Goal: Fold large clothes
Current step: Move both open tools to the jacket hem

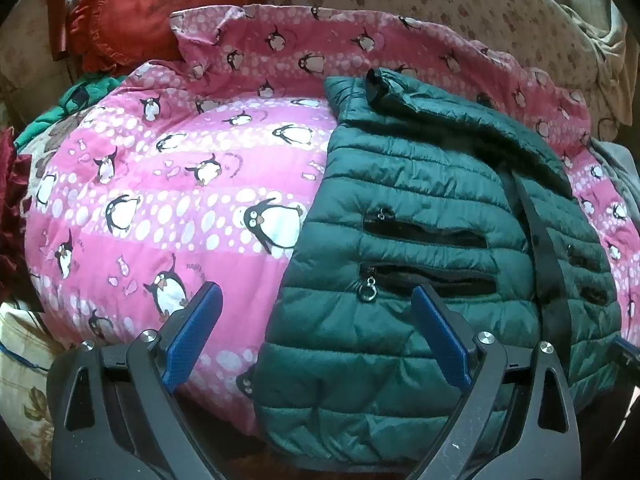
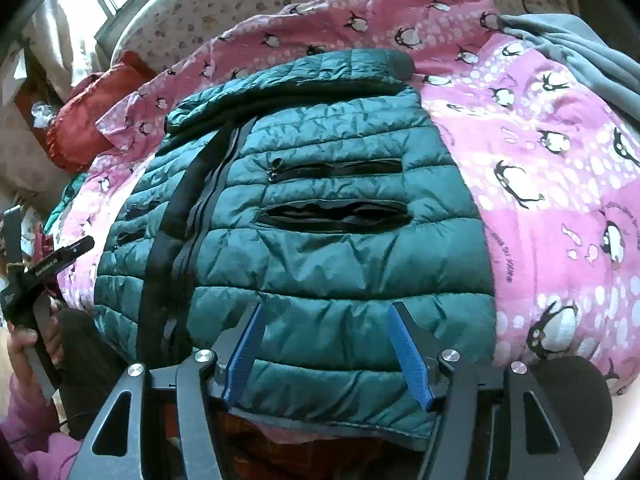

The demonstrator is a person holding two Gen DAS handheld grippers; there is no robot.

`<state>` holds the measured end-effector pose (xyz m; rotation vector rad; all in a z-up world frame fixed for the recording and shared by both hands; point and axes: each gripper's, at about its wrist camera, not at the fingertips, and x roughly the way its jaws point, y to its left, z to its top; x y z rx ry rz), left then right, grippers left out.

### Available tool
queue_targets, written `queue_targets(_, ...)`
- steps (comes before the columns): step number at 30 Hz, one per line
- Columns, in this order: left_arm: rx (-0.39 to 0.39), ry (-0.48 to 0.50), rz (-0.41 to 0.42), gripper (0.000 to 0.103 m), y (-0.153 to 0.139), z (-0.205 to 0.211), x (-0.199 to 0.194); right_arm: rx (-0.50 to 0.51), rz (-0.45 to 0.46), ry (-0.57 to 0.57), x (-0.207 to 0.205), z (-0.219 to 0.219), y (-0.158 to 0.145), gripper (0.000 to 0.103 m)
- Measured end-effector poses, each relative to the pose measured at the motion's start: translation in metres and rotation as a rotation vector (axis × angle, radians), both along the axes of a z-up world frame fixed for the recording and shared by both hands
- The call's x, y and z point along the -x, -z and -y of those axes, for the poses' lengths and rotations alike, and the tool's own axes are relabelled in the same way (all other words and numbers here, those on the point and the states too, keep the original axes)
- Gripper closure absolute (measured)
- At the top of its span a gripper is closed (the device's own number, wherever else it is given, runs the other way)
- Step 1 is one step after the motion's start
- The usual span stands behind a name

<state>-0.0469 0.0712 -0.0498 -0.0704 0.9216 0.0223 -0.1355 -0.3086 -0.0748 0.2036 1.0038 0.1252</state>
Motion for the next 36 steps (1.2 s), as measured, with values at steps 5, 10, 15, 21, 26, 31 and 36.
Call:
queue_targets(5, 0.001, -0.004, -0.02, 0.007, 0.004, -0.005, 0.002, 0.009, -0.009, 0.011, 0.003, 0.007, 0.001, 0.042)
queue_targets(10, 0.006, -0.007, -0.048, 0.007, 0.01, -0.009, 0.001, 0.011, -0.016, 0.022, 0.004, 0.012, 0.003, 0.042)
queue_targets(15, 0.032, 0.005, -0.082, 0.007, 0.014, -0.016, 0.001, 0.025, -0.022, 0.031, 0.005, 0.016, 0.002, 0.042)
queue_targets(21, 0.165, 0.003, -0.148, 0.007, 0.025, -0.038, 0.0, 0.053, -0.019, 0.043, 0.009, 0.027, -0.001, 0.042)
queue_targets(26, 0.18, 0.016, -0.188, 0.007, 0.036, -0.045, 0.002, 0.07, -0.036, 0.063, 0.01, 0.041, 0.0, 0.042)
queue_targets(31, 0.254, 0.047, -0.241, 0.007, 0.05, -0.043, 0.003, 0.07, -0.058, 0.073, 0.006, 0.053, 0.003, 0.042)
queue_targets(36, 0.261, 0.068, -0.287, 0.007, 0.062, -0.034, 0.004, 0.077, -0.077, 0.079, 0.002, 0.059, 0.006, 0.042)
